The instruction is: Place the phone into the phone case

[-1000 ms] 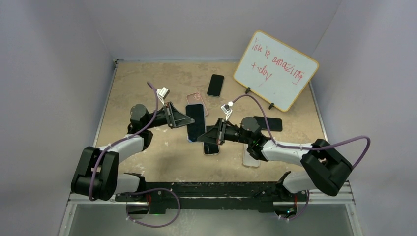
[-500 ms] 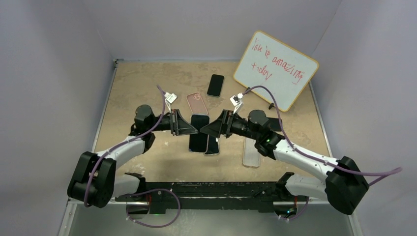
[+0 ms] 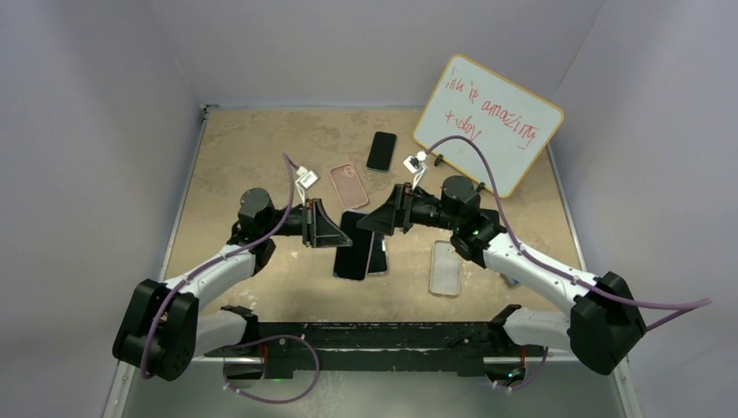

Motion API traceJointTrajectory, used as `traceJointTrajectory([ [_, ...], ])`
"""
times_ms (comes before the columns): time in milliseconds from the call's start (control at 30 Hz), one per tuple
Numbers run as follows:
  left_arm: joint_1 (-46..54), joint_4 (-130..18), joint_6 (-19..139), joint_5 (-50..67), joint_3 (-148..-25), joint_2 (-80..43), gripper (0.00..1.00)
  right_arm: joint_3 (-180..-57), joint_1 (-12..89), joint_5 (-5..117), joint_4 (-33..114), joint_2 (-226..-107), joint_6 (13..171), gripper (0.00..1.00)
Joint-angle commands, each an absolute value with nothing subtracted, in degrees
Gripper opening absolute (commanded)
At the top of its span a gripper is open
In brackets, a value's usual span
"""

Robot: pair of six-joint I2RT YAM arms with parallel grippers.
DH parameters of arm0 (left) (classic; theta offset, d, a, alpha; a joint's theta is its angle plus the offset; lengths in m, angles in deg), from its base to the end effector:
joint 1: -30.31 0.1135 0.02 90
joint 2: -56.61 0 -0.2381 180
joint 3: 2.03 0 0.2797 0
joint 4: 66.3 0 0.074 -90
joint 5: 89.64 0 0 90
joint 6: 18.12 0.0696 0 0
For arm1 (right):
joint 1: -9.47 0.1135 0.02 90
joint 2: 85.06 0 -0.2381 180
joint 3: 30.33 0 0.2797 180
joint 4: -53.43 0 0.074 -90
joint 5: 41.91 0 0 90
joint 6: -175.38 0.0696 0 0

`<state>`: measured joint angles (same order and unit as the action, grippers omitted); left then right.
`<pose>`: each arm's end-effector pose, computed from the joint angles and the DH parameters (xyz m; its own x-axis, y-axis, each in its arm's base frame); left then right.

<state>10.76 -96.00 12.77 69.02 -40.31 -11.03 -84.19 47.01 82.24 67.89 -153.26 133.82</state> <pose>0.2351 -0.1523 0.1972 -0.8549 -0.0278 -0.5181 0.5179 0.0143 -0.8553 0.2412 0.2346 0.2656 -0.7093 0.2359 -0.6643 -0.6311 0.2075 0.7475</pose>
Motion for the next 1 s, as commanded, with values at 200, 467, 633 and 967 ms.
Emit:
traceJointTrajectory([
  [200,10.45,-88.99,19.55,68.48,-44.42,-11.02,0.00,-88.41,46.90,86.90,70.83,-154.75,134.02,0.55],
  [467,10.45,-56.98,40.11,58.28,-51.52,-13.69,0.00,-89.59,46.90,81.06,65.26,-154.61,133.23,0.00],
  [633,10.54,-54.02,41.78,55.75,-52.65,-16.65,0.00,-89.74,46.87,78.30,63.97,-155.30,135.00,0.00],
  [967,11.26,-47.27,41.46,46.58,-56.09,-16.61,0.00,-86.22,46.82,69.46,59.84,-150.88,135.13,0.78],
])
